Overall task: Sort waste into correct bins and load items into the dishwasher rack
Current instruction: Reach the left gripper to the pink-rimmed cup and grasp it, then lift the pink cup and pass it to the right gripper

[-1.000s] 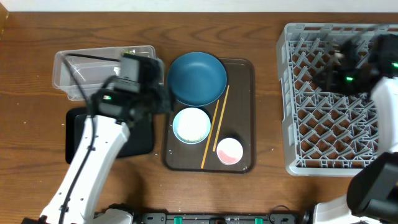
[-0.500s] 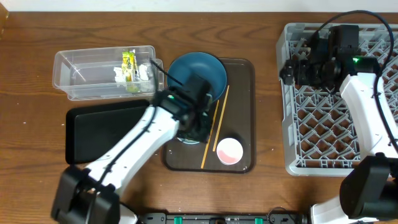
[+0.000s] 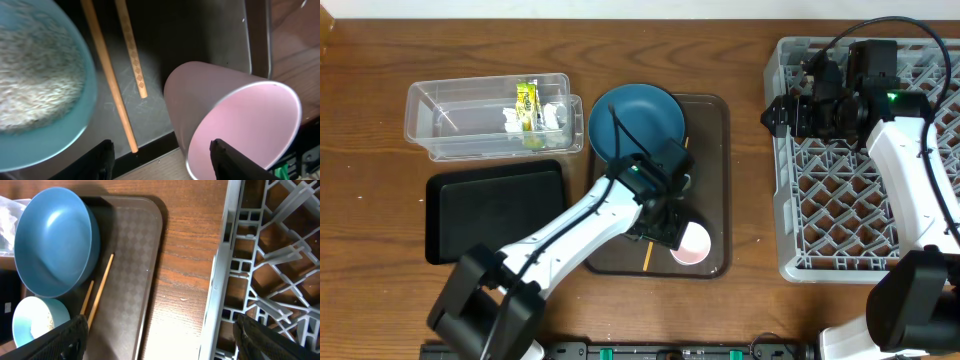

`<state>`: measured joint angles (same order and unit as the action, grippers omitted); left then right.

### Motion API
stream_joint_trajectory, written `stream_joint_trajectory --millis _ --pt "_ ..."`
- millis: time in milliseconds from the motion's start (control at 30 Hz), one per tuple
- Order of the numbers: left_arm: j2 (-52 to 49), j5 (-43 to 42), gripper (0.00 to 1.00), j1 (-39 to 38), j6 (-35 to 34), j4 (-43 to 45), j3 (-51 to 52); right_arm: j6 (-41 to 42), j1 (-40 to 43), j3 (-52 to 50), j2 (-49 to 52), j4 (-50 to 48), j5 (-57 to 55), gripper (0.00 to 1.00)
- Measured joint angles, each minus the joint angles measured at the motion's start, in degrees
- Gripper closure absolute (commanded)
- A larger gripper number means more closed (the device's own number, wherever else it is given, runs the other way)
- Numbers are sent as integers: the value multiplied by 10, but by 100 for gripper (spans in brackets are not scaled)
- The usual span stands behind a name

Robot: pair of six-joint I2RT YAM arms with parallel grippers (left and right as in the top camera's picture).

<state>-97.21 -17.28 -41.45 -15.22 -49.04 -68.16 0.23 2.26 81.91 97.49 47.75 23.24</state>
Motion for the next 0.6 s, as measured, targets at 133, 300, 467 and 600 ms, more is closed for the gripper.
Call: stream_joint_trajectory --millis 133,300,467,600 --pt "-19 -3 74 -7 -12 3 0 0 0 0 0 4 2 15" --pt "-24 -4 94 -7 -14 16 0 0 0 0 0 9 -1 18" --pt "-24 -4 94 0 -15 16 0 -1 0 0 0 18 -27 24" --pt "-8 -4 94 36 -14 19 -1 0 0 0 0 17 -47 26"
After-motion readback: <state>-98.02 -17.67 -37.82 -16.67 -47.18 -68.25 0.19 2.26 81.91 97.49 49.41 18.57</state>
